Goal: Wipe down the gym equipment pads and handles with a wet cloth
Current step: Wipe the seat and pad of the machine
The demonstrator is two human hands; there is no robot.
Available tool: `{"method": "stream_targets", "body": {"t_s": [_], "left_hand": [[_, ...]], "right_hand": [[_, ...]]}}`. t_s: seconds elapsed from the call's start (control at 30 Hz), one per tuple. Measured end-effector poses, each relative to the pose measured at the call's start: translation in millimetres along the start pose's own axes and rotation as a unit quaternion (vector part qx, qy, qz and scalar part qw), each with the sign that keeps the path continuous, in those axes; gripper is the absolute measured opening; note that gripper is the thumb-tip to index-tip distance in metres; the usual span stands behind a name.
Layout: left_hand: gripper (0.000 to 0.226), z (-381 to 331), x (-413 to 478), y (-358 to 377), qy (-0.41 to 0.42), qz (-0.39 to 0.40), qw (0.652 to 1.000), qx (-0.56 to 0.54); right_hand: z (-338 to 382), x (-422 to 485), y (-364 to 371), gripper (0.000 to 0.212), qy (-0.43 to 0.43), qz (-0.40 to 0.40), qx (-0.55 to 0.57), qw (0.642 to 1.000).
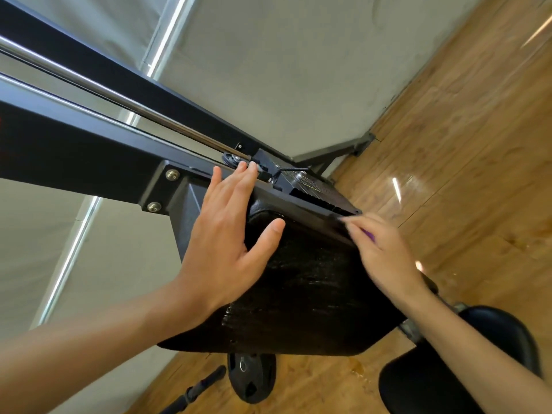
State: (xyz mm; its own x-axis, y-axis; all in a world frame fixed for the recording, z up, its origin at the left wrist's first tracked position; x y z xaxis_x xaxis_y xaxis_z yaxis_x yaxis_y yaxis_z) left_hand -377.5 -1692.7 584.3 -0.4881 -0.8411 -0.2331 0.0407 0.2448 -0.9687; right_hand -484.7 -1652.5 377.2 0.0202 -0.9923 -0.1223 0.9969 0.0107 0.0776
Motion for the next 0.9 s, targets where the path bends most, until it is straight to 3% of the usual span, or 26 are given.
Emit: {"method": "stream_targets", "body": {"t_s": [0.13,0.2,0.33,0.4,0.47,0.57,0.63,0.7,0.83,0.9], "left_hand": [[0.074,-6.1,1.5,1.4,0.030,0.001,1.000,0.009],[0.076,-3.9,2.3,2.0,0.018,0.013,1.000,0.006],[0.082,2.8,1.8,4.8,-0.020,0.028,0.999,0.007],[0.083,3.9,0.2,4.8,-0.025,0.027,0.999,0.008],[0.084,3.8,0.1,3.3,-0.025,0.024,0.999,0.007],[0.082,2.8,1.0,2.5,-0.013,0.022,1.000,0.000],[0.083,3.5,1.0,3.1,-0.016,0.027,0.999,-0.007],[0.084,2.0,0.6,3.7,-0.013,0.031,0.999,-0.002],[0.086,4.1,0.1,4.7,-0.023,0.036,0.999,-0.002],[0.087,4.7,0.4,4.0,-0.023,0.033,0.999,0.002]], "right_hand": [[123.5,18.3,20.0,0.028,-0.186,0.001,0.023,0.982],[116.2,13.3,18.1,0.029,-0.207,0.005,0.023,0.978],[-14.6,-6.1,-2.3,0.030,-0.024,0.046,-0.024,0.998],[-39.5,-8.5,-7.4,0.035,0.038,0.040,0.000,0.999],[4.2,4.4,0.0,0.033,-0.013,0.025,0.006,1.000],[110.9,21.3,19.9,0.031,-0.173,0.039,0.023,0.984],[125.6,20.6,22.2,0.032,-0.210,0.036,0.023,0.977],[84.7,9.2,17.0,0.033,-0.179,0.033,0.006,0.983],[-30.2,-17.7,-7.5,0.038,0.018,0.029,-0.020,0.999],[-17.3,-8.5,-5.7,0.039,0.027,0.021,0.004,0.999]]}}
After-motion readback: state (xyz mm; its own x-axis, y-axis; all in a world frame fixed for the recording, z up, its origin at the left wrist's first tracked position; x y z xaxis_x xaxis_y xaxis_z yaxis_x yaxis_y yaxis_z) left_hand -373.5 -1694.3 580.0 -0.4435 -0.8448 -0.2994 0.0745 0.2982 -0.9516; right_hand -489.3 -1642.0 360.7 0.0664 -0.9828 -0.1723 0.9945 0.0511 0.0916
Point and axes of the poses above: each hand's wrist, its own x-axis towards the middle knuckle, its own y-axis out of the palm, z = x × y, the point moved 10 cm from there along x, towards the middle knuckle, and after that the axes turned 12 degrees about z, right-handed, at the moved point
